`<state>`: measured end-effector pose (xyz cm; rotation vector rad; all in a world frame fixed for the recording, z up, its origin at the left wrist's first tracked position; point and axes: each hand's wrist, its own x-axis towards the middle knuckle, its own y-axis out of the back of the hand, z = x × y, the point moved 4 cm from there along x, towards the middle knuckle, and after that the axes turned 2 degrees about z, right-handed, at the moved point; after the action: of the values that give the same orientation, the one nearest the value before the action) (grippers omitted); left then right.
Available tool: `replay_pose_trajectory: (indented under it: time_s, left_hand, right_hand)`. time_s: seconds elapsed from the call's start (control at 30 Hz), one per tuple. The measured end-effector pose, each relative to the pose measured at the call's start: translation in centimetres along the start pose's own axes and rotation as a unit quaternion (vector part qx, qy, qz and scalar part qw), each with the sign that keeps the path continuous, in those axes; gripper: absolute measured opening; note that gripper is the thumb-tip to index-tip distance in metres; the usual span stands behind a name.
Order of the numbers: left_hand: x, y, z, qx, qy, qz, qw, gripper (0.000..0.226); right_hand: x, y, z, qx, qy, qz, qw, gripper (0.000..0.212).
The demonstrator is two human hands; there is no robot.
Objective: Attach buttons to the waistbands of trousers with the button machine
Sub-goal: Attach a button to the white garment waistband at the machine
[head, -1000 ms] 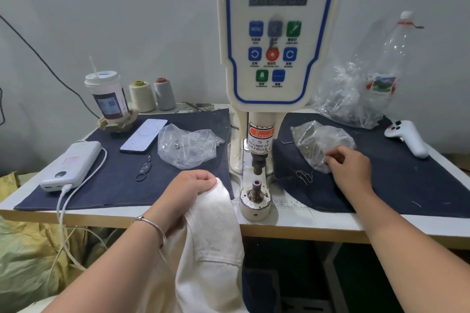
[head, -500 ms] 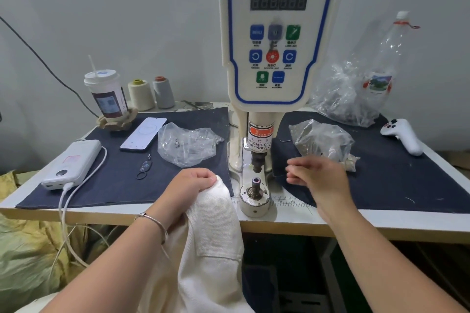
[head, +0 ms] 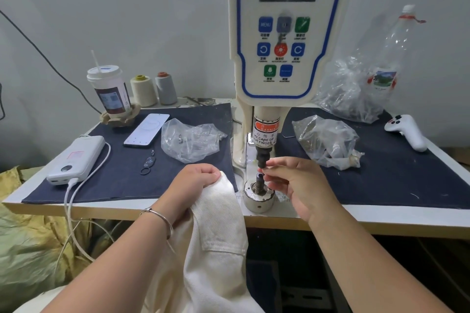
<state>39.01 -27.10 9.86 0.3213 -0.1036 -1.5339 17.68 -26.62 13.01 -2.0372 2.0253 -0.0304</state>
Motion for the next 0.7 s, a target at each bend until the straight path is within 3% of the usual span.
replay_pose_trajectory:
  time_s: [0.13, 0.33, 0.7]
  left_hand:
    - [-0.17, -0.01, 0.12, -0.003, 0.002, 0.006, 1.000, 0.017]
    - [-0.27, -0.10, 0.22, -0.006, 0.005, 0.007, 1.000, 0.014]
    - [-0.23, -0.07, 0.13, -0.005, -0.001, 0.013, 1.000, 0.017]
  right_hand:
    - [-0.01, 0.12, 0.22, 0.072, -0.052, -0.009, 0.996, 0.014]
    - [-0.29, 0.55, 0.32, 0.116, -0.110, -0.016, 0.987, 0.014]
    - [-0.98, 0.46, -0.39, 0.070, -0.088, 0.009, 0.994, 0.019]
